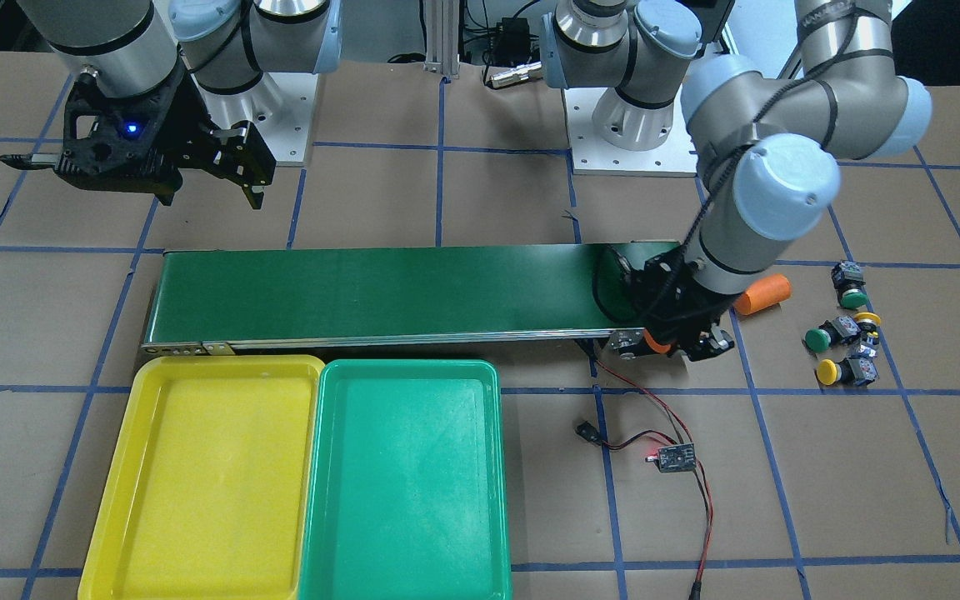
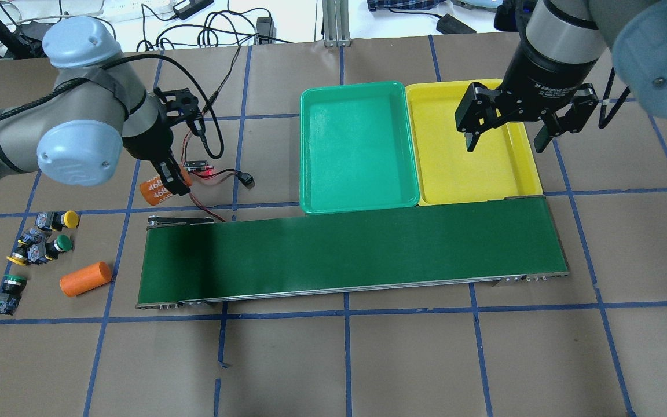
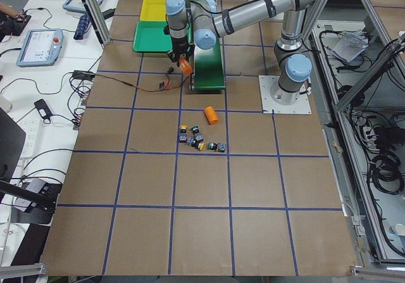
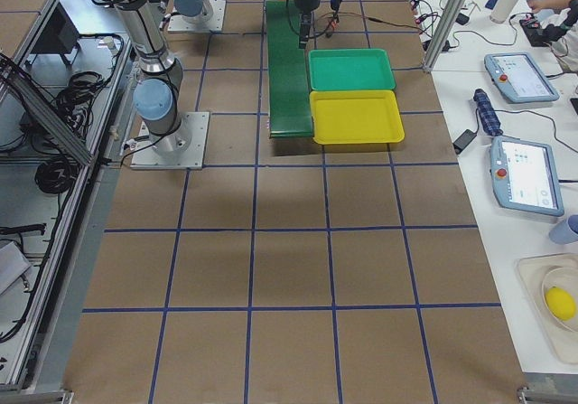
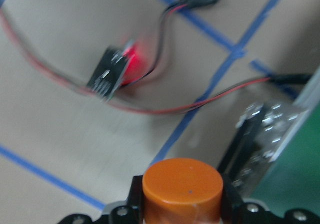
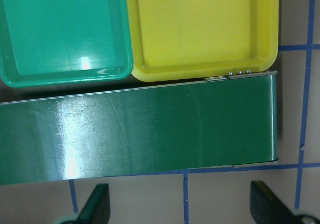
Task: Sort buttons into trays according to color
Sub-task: 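Carry the orange cell onto the green belt and release it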
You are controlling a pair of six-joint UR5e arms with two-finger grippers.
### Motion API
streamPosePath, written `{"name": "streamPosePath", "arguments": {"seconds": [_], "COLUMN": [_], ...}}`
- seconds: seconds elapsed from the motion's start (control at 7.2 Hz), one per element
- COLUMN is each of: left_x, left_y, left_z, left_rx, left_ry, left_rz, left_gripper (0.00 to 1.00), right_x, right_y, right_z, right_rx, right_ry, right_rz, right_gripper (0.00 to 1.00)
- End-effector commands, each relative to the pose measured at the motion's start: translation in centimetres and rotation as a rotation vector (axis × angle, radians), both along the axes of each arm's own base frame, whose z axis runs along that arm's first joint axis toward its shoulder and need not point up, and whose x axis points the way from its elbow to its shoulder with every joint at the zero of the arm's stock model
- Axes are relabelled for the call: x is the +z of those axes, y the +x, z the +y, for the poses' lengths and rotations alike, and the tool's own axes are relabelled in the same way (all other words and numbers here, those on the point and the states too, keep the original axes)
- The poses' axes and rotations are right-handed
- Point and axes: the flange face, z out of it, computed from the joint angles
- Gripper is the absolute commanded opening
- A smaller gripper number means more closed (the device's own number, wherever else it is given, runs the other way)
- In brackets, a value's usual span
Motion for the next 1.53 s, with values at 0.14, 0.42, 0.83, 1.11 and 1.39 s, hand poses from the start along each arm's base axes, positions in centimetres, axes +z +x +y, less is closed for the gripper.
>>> {"name": "streamPosePath", "arguments": {"seconds": [0.14,0.42,0.83,1.11,1.39], "left_x": [-2.3,-3.2,-3.5,-2.9,-0.6], "left_y": [-4.6,-4.7,-5.0,-4.6,-3.5], "left_z": [8.4,8.5,9.2,8.8,8.0], "left_rx": [-0.171,-0.201,-0.207,-0.184,-0.156], "left_ry": [0.051,0.053,0.041,-0.004,-0.064], "left_rz": [0.003,0.011,0.005,0.006,-0.002], "left_gripper": [0.00,0.15,0.63,0.96,1.00], "right_x": [-0.1,-0.1,-0.4,-0.4,-0.4], "right_y": [0.0,0.0,0.0,0.0,0.0], "right_z": [0.0,0.0,0.1,0.1,0.1], "right_rx": [0.000,0.000,0.000,0.000,0.000], "right_ry": [0.002,0.002,0.008,0.008,0.008], "right_rz": [0.000,0.000,-0.001,-0.001,-0.001], "right_gripper": [1.00,1.00,1.00,1.00,1.00]}}
